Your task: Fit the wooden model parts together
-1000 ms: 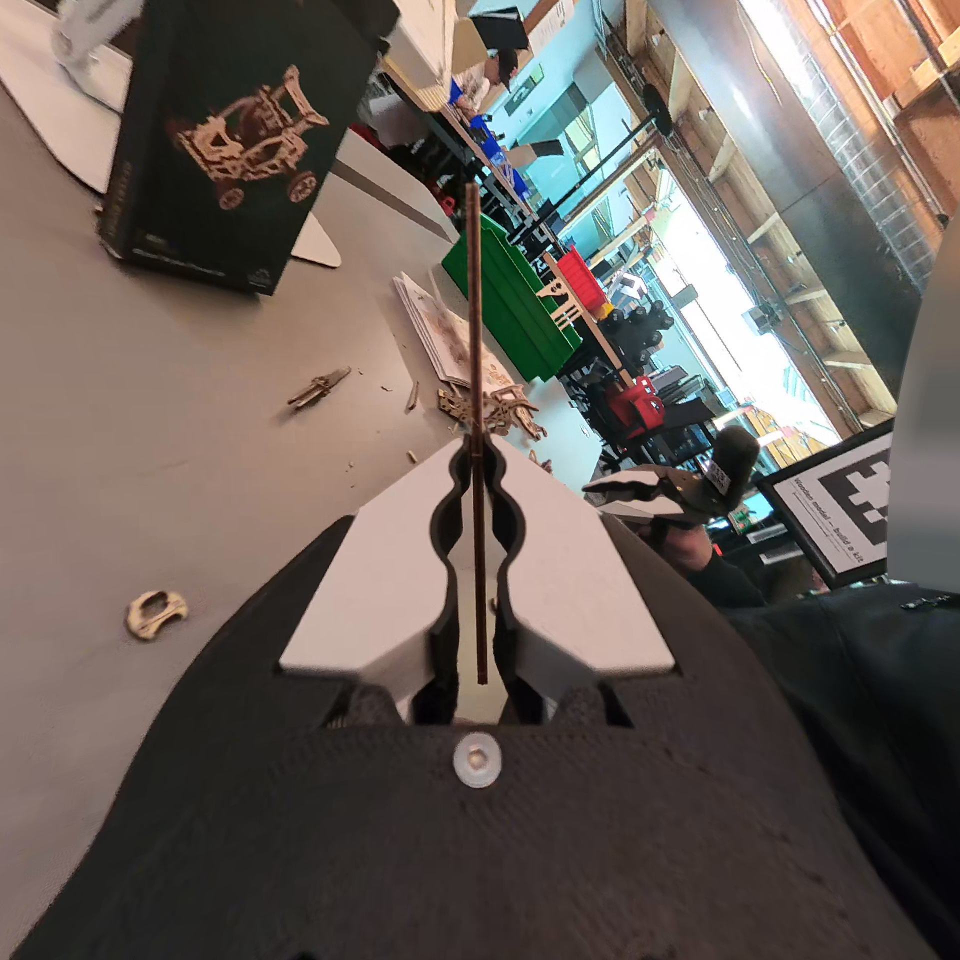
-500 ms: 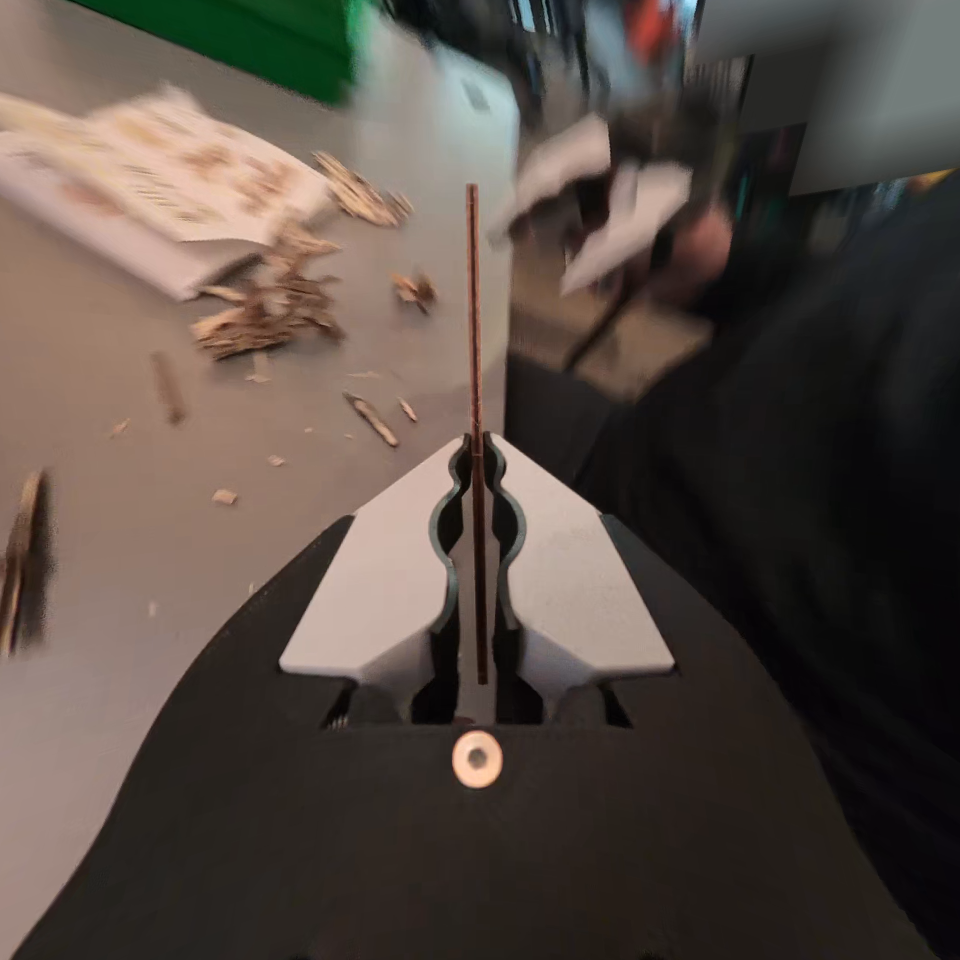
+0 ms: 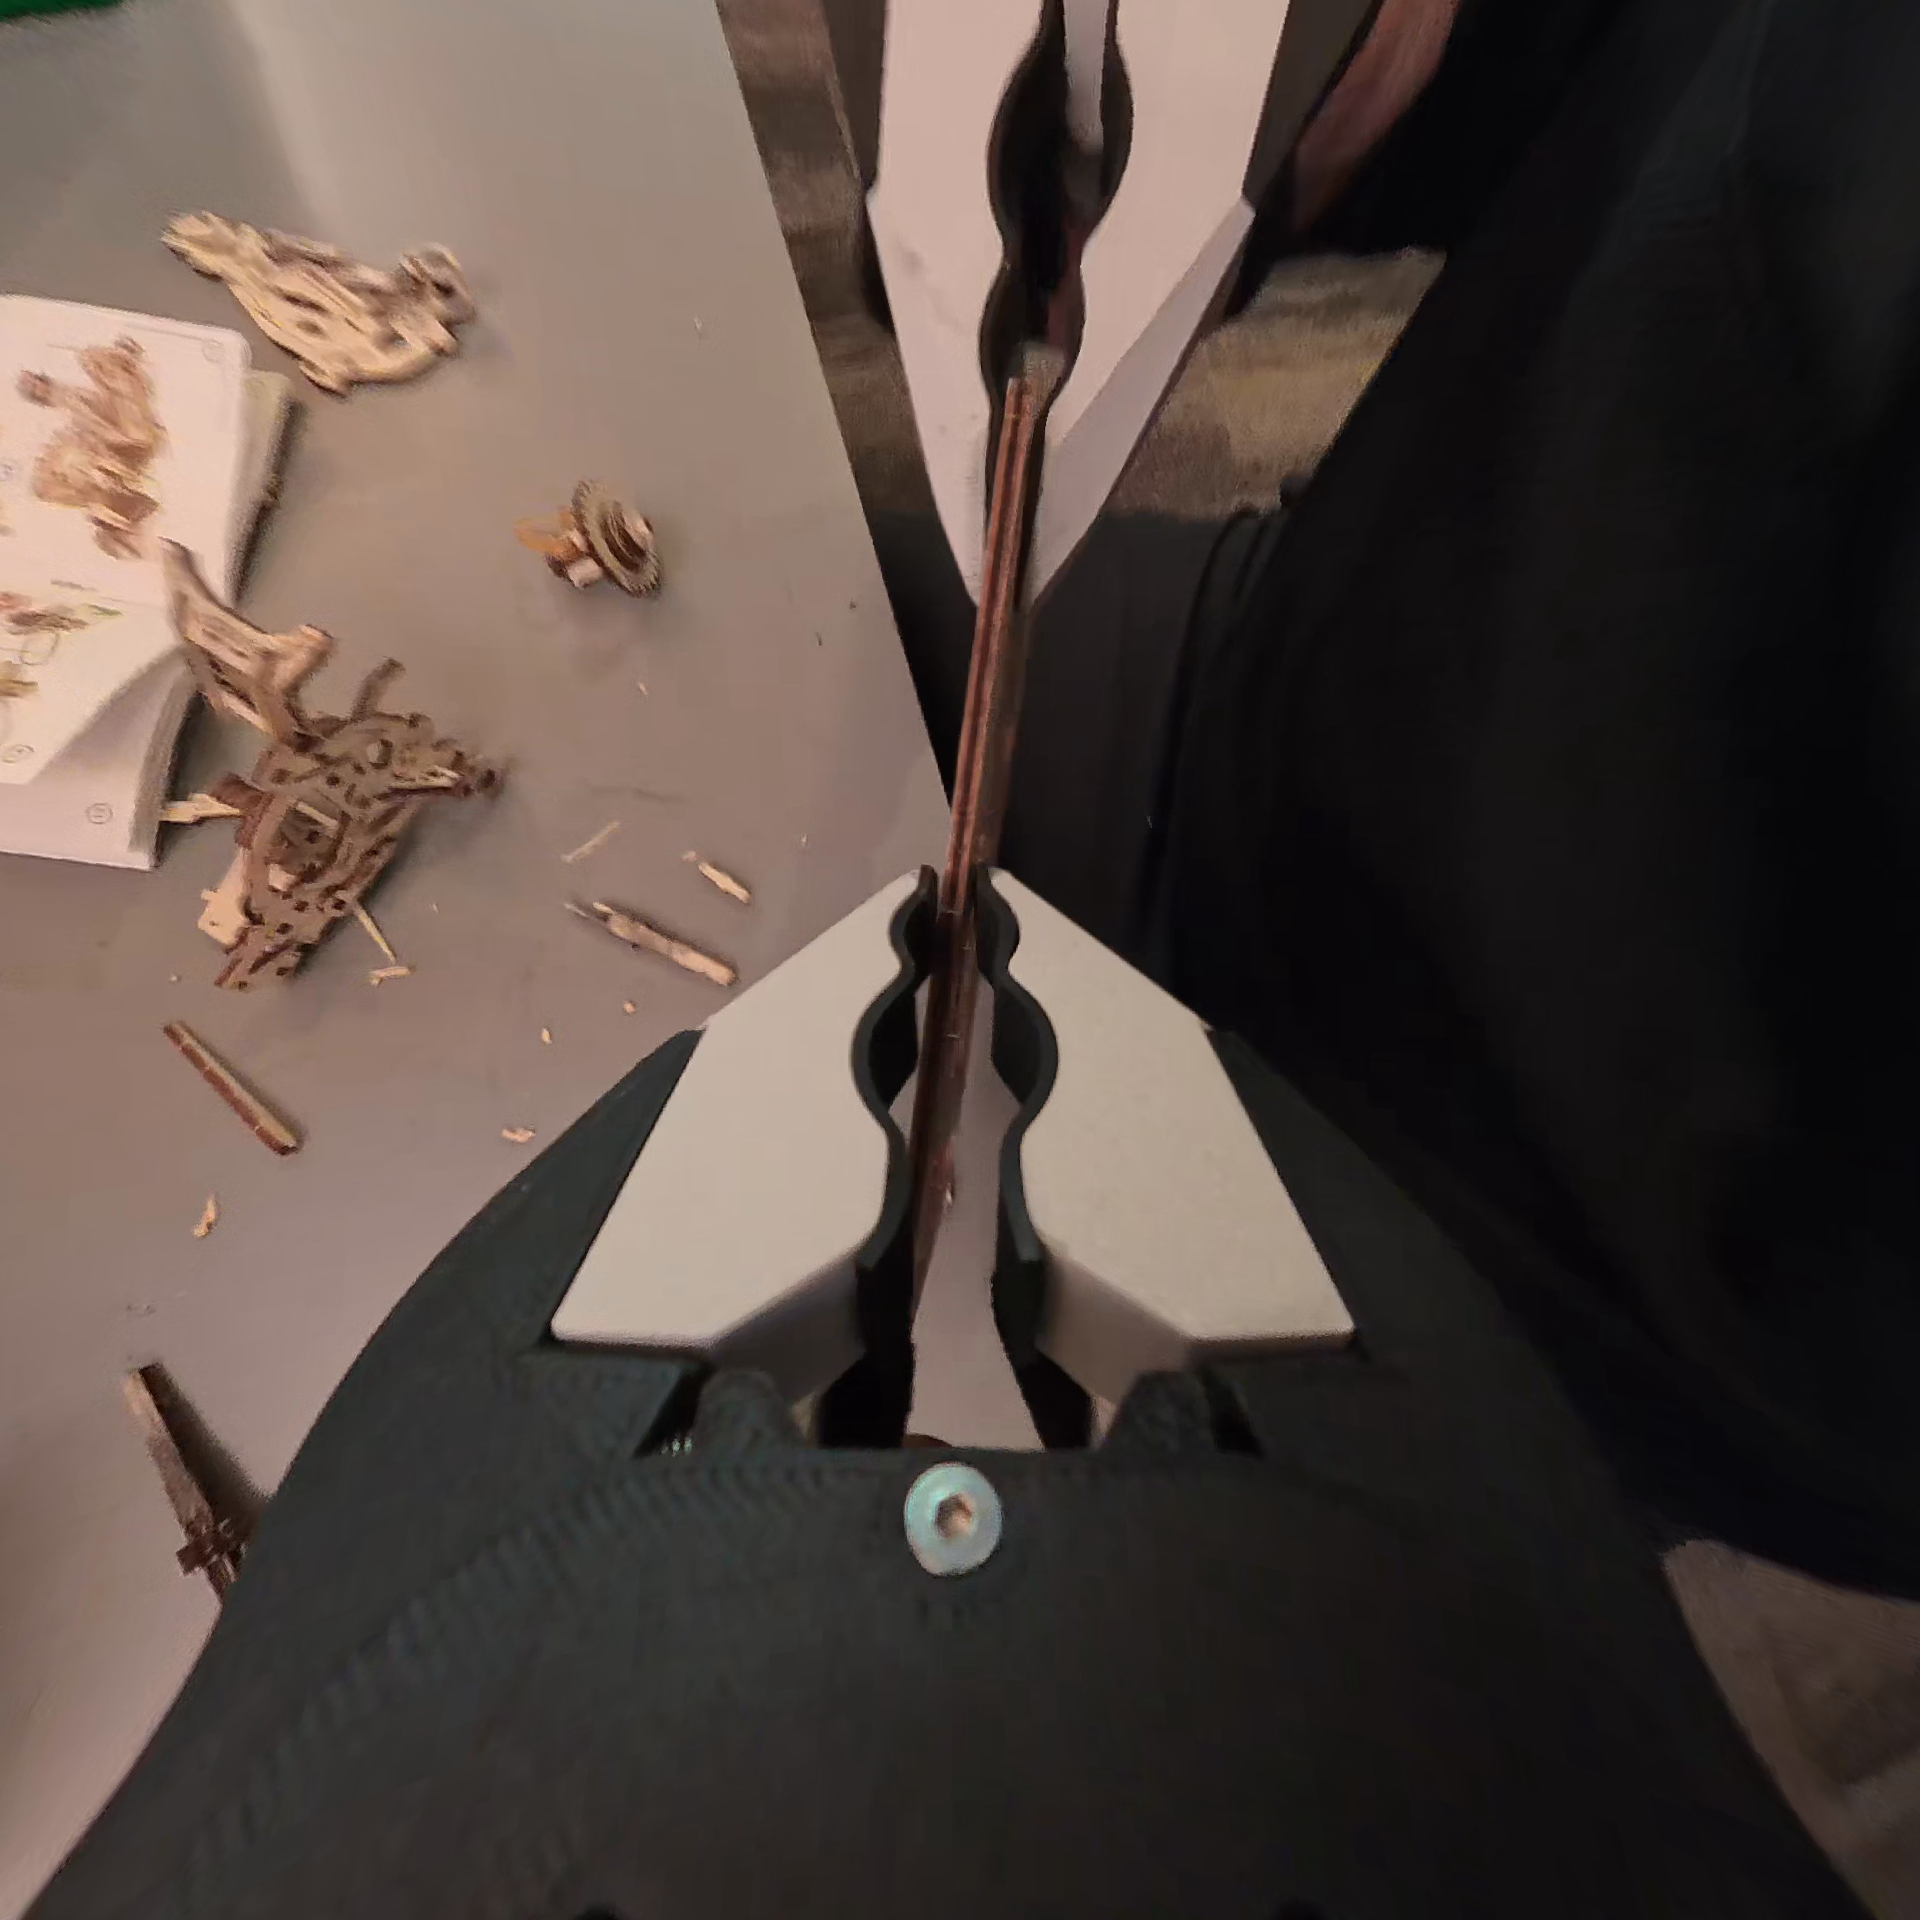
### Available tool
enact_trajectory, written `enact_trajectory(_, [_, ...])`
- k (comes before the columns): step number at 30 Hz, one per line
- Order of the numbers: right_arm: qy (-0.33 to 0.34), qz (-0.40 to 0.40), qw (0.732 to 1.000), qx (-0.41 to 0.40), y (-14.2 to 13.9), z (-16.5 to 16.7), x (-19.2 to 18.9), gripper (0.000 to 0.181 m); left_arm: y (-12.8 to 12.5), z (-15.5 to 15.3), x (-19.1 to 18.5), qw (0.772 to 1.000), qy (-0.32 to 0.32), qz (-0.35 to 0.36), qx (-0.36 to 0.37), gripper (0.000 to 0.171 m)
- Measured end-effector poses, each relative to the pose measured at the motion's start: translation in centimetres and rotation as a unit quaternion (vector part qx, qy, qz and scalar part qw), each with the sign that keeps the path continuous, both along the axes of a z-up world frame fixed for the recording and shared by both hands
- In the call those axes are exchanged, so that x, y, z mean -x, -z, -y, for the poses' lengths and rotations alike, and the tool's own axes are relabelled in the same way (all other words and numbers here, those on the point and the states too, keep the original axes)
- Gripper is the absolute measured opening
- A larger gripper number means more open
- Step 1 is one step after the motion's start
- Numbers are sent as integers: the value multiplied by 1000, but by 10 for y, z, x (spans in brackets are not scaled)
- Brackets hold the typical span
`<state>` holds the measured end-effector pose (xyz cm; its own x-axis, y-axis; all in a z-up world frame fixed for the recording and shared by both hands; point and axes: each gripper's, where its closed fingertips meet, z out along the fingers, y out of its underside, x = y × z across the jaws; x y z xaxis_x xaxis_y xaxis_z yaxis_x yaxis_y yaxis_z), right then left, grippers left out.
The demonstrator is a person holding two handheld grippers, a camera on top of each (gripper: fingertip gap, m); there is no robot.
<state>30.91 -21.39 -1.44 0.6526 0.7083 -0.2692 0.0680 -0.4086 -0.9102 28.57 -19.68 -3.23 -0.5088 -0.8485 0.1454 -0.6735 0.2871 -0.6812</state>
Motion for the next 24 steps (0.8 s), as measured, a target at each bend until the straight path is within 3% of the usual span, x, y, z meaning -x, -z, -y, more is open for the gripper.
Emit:
enact_trajectory(6, [38,-88,995,-7,-17,-8,-17,1,-20,-22,-15,992,-87,80,54,19])
enact_trajectory(10, [66,-136,988,-14,-27,-14,-29,1,-34,-49,-14,969,-178,141,95,28])
enact_trajectory(14, [106,-186,976,-21,-37,-21,-49,1,-50,-75,2,918,-279,209,191,34])
enact_trajectory(18, [145,-250,956,-45,-52,-26,-71,0,-37,-89,16,852,-362,224,303,46])
enact_trajectory(20, [159,-274,947,-61,-59,-25,-81,0,-31,-82,16,818,-365,223,384,47])
enact_trajectory(24, [163,-318,931,-69,-62,-25,-86,0,-27,-48,-5,781,-326,213,487,50])
